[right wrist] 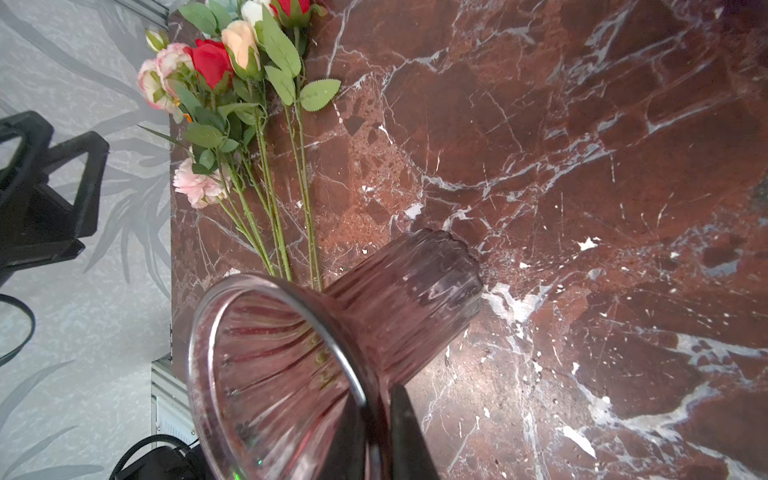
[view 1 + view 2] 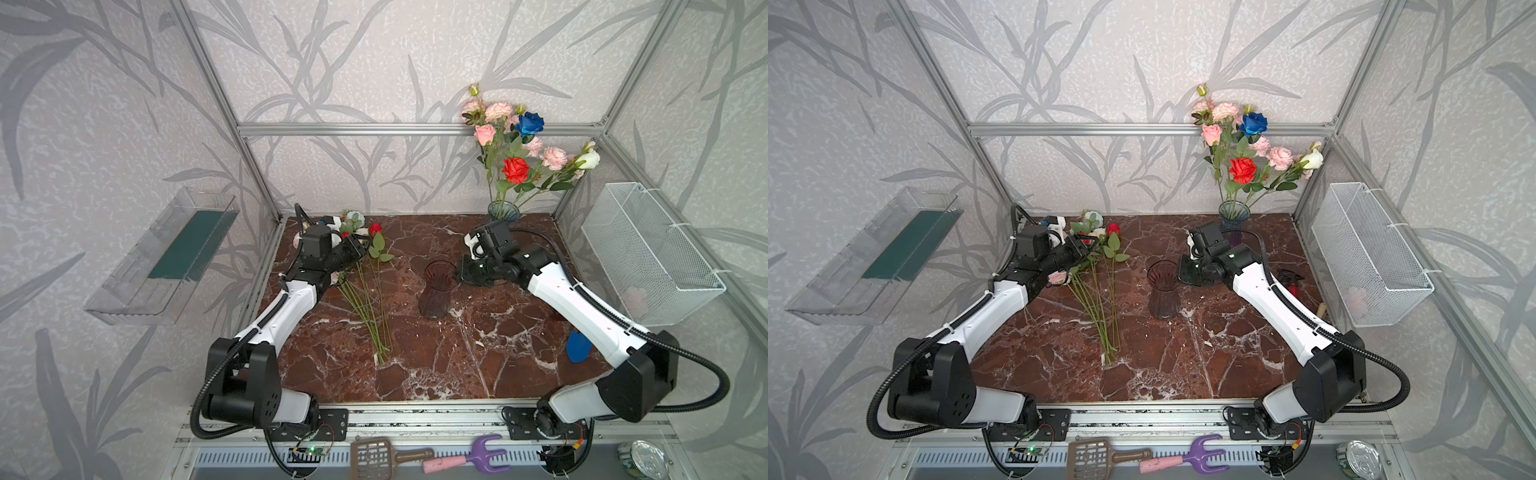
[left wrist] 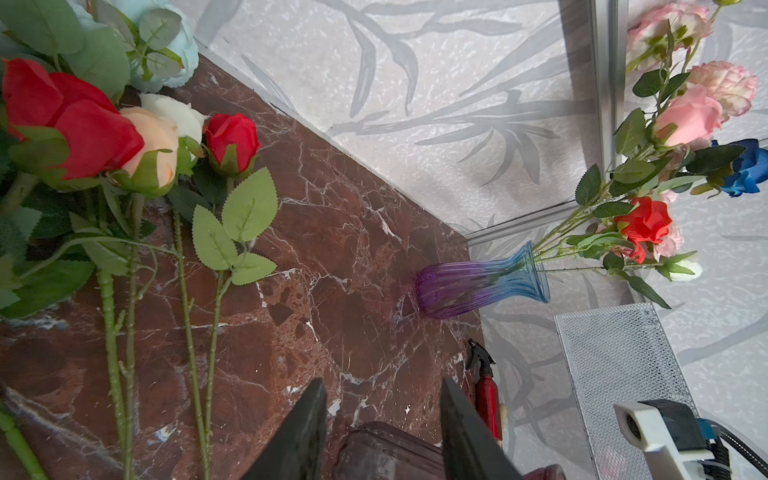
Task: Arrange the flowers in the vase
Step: 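Slide the pink vase to the middle of the table with the right gripper, then open and withdraw the right gripper while the left gripper reaches the rose bunch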
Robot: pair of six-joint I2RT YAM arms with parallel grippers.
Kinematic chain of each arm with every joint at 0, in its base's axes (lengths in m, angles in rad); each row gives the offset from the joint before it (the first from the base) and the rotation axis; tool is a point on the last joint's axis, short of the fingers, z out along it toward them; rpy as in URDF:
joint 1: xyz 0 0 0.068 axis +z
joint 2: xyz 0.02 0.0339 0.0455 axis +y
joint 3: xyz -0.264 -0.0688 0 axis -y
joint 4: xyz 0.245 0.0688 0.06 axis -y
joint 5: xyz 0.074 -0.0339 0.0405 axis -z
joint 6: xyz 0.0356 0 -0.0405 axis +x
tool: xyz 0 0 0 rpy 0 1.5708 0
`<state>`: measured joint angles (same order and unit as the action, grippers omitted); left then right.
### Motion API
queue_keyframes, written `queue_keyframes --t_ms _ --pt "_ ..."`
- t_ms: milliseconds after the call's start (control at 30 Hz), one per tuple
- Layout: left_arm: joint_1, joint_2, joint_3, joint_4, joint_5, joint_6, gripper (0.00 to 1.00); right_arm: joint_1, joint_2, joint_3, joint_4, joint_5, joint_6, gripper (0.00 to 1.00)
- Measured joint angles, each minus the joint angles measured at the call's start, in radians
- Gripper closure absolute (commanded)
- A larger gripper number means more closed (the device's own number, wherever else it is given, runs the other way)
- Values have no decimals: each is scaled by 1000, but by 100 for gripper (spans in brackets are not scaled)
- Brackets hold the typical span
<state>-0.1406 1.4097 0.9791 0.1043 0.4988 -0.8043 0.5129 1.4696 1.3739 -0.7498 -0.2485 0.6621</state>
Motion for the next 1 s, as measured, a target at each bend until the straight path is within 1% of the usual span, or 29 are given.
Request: queue_keyframes --t_ms 200,300,500,633,700,767,833,900,1000 --pt "-3 0 0 8 1 -1 54 2 21 6 -8 -22 0 77" --pt "-3 0 0 19 1 -2 54 2 21 19 6 -26 1 74" --pt "-3 0 0 23 -2 0 54 2 17 21 13 -15 -3 62" --pt "-4 3 7 -28 -37 19 55 2 -18 21 13 23 -25 57" --pt "-7 16 28 -80 -72 39 56 3 -60 21 12 50 -41 56" --pt "-16 42 63 -148 -124 73 57 3 -140 6 18 90 -59 54" --pt "-29 76 97 -208 -175 105 59 3 -243 -35 43 129 -69 53" --pt "-46 123 136 -272 -229 145 62 3 -378 -107 72 175 -73 51" --pt "-75 206 195 -360 -293 200 65 3 -538 -209 103 231 -74 50"
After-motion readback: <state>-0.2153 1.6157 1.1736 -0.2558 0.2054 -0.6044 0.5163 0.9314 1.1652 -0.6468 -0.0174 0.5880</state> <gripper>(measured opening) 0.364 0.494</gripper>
